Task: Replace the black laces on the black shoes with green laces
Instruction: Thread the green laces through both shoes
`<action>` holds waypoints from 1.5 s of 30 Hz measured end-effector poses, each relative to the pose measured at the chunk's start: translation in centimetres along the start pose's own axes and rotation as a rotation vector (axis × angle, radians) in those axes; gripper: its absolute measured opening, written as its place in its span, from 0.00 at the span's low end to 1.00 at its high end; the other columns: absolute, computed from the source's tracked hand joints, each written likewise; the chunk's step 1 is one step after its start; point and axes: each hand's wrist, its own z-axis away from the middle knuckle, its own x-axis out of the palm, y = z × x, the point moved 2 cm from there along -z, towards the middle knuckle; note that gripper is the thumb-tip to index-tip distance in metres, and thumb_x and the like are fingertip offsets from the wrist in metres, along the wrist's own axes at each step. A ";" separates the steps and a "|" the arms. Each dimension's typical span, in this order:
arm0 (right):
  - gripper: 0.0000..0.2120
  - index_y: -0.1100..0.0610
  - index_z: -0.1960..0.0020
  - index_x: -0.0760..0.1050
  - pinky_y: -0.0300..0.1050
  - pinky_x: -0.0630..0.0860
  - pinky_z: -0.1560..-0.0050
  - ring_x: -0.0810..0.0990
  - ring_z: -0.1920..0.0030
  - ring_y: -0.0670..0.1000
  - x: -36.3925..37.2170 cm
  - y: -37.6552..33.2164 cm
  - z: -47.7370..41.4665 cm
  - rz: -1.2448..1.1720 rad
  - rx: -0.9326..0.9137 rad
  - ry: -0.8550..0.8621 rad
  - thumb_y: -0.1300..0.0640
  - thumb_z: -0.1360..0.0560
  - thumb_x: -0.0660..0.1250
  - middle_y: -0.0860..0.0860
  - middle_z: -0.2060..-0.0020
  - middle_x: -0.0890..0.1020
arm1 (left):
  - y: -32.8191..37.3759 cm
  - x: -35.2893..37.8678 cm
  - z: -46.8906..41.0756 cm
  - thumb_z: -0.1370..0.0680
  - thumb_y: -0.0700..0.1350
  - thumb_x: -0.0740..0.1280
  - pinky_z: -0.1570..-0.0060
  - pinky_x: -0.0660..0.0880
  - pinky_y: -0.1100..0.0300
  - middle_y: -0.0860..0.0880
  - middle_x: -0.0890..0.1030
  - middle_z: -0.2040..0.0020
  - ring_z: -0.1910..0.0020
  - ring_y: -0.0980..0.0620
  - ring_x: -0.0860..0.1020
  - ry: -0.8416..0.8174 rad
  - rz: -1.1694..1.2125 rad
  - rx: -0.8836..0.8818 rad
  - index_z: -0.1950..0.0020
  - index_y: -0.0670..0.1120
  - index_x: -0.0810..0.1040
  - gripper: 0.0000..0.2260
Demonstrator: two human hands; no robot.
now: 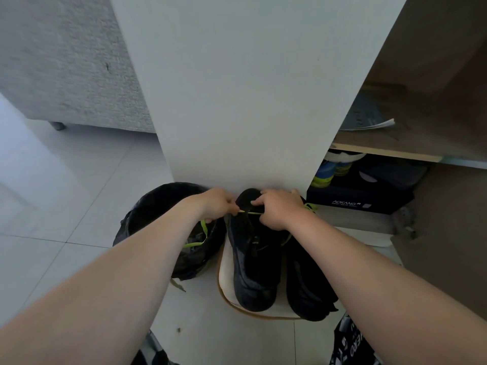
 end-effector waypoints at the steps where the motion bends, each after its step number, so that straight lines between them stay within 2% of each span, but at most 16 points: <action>1: 0.28 0.35 0.29 0.71 0.53 0.60 0.35 0.70 0.29 0.52 0.1 0.2 0.0 -0.001 0.005 0.001 0.53 0.27 0.66 0.43 0.28 0.72 | -0.3 -0.2 0.1 0.19 0.51 0.64 0.71 0.68 0.60 0.48 0.72 0.68 0.72 0.49 0.70 -0.027 -0.009 -0.048 0.55 0.46 0.80 0.11; 4: 0.27 0.35 0.29 0.71 0.53 0.60 0.34 0.70 0.30 0.53 0.1 0.9 0.1 -0.010 -0.005 0.015 0.52 0.27 0.66 0.44 0.31 0.75 | -1.5 -1.8 1.9 0.18 0.50 0.62 0.72 0.68 0.61 0.49 0.72 0.71 0.73 0.50 0.70 -0.257 0.231 -0.230 0.60 0.45 0.73 0.14; 7: 0.23 0.39 0.32 0.74 0.53 0.62 0.33 0.68 0.30 0.55 -0.5 0.3 0.3 0.000 -0.081 0.090 0.46 0.27 0.66 0.49 0.33 0.75 | -1.4 -3.3 4.2 0.16 0.46 0.58 0.65 0.77 0.59 0.47 0.77 0.67 0.68 0.48 0.78 -0.402 0.543 -0.170 0.57 0.45 0.73 0.12; 10: 0.07 0.48 0.59 0.78 0.47 0.72 0.51 0.79 0.49 0.54 -2.8 -1.8 1.4 -0.344 -0.111 0.309 0.47 0.27 0.65 0.49 0.55 0.81 | 0.6 -3.4 5.0 0.17 0.39 0.56 0.59 0.82 0.57 0.44 0.83 0.62 0.63 0.48 0.83 -0.305 0.940 -0.023 0.52 0.41 0.76 0.10; 12: 0.16 0.53 0.69 0.75 0.45 0.68 0.63 0.78 0.65 0.51 -4.1 -3.3 2.4 -0.639 -0.096 0.211 0.48 0.26 0.61 0.51 0.68 0.81 | 2.0 -2.9 4.8 0.18 0.36 0.57 0.55 0.82 0.56 0.45 0.82 0.62 0.64 0.51 0.83 -0.227 0.991 0.001 0.53 0.41 0.77 0.10; 14: 0.19 0.58 0.62 0.82 0.43 0.69 0.64 0.79 0.66 0.50 -4.0 -4.3 3.0 -0.844 -0.054 -0.026 0.51 0.22 0.58 0.54 0.63 0.86 | 2.9 -2.4 5.0 0.19 0.36 0.60 0.57 0.81 0.56 0.46 0.77 0.64 0.70 0.53 0.79 -0.188 0.945 -0.054 0.56 0.42 0.76 0.08; 17: 0.17 0.59 0.48 0.81 0.46 0.73 0.54 0.81 0.51 0.52 -3.0 -4.3 3.2 -1.242 -0.036 -0.281 0.52 0.19 0.55 0.53 0.52 0.86 | 3.1 -2.7 5.0 0.20 0.38 0.64 0.64 0.78 0.61 0.48 0.71 0.65 0.70 0.54 0.71 -0.082 0.905 -0.177 0.60 0.44 0.75 0.08; 22: 0.14 0.57 0.39 0.77 0.53 0.67 0.38 0.80 0.37 0.56 -2.3 -3.7 3.0 -1.473 -0.121 -0.429 0.56 0.20 0.59 0.55 0.43 0.82 | 3.8 -2.9 5.1 0.21 0.44 0.68 0.53 0.77 0.59 0.51 0.78 0.61 0.63 0.53 0.76 -0.025 0.987 -0.184 0.56 0.47 0.80 0.05; 25: 0.17 0.59 0.31 0.74 0.51 0.68 0.40 0.82 0.44 0.56 -2.0 -3.6 3.2 -1.465 -0.144 -0.465 0.60 0.19 0.59 0.56 0.46 0.81 | 4.2 -2.3 5.0 0.20 0.42 0.66 0.60 0.81 0.58 0.47 0.81 0.56 0.58 0.50 0.79 -0.060 1.083 -0.171 0.53 0.43 0.80 0.05; 29: 0.07 0.56 0.41 0.74 0.50 0.75 0.45 0.83 0.57 0.52 -2.8 -4.0 3.4 -1.522 -0.203 -0.523 0.60 0.19 0.62 0.53 0.58 0.83 | 4.2 -2.3 4.4 0.19 0.38 0.64 0.68 0.81 0.61 0.44 0.81 0.58 0.59 0.50 0.80 0.010 1.241 -0.129 0.55 0.39 0.77 0.06; 33: 0.09 0.59 0.41 0.73 0.47 0.77 0.58 0.67 0.78 0.46 -4.1 -2.8 3.4 -1.269 -0.113 -0.551 0.56 0.17 0.60 0.48 0.74 0.73 | 2.0 -3.5 3.7 0.19 0.42 0.63 0.74 0.76 0.63 0.49 0.83 0.70 0.75 0.53 0.79 0.198 0.622 -0.216 0.55 0.44 0.80 0.08; 37: 0.10 0.55 0.51 0.75 0.42 0.69 0.69 0.62 0.77 0.46 -5.4 0.7 3.3 -0.962 0.046 -0.479 0.52 0.16 0.59 0.46 0.75 0.67 | -1.1 -5.9 4.1 0.23 0.39 0.68 0.60 0.78 0.58 0.45 0.80 0.74 0.74 0.48 0.77 0.309 -0.042 -0.336 0.55 0.39 0.83 0.06; 40: 0.10 0.55 0.50 0.76 0.41 0.67 0.70 0.60 0.76 0.46 -5.7 2.7 3.2 -0.905 0.128 -0.367 0.53 0.16 0.59 0.46 0.74 0.66 | -2.1 -5.1 5.1 0.20 0.41 0.63 0.47 0.78 0.54 0.44 0.84 0.56 0.62 0.46 0.79 0.080 -0.209 -0.433 0.58 0.40 0.80 0.10; 42: 0.10 0.56 0.48 0.78 0.40 0.67 0.72 0.61 0.75 0.46 -6.0 2.8 3.2 -0.817 0.087 -0.220 0.55 0.16 0.58 0.47 0.72 0.66 | -1.2 -4.8 5.2 0.21 0.42 0.62 0.44 0.75 0.56 0.43 0.81 0.41 0.50 0.44 0.80 0.085 -0.414 -0.321 0.48 0.41 0.80 0.09; 43: 0.10 0.56 0.47 0.78 0.40 0.67 0.73 0.62 0.75 0.46 -6.1 2.3 3.2 -0.798 0.037 -0.163 0.56 0.16 0.58 0.47 0.72 0.66 | -0.3 -4.7 4.9 0.22 0.40 0.62 0.39 0.73 0.56 0.42 0.78 0.34 0.40 0.43 0.78 0.156 -0.404 -0.200 0.38 0.41 0.78 0.13; 45: 0.10 0.57 0.49 0.78 0.40 0.63 0.75 0.62 0.76 0.46 -6.2 0.7 3.2 -0.848 -0.064 -0.123 0.56 0.16 0.59 0.47 0.72 0.66 | 2.4 -4.5 4.4 0.22 0.35 0.60 0.32 0.68 0.57 0.44 0.74 0.30 0.31 0.46 0.73 0.201 0.007 0.069 0.28 0.44 0.71 0.22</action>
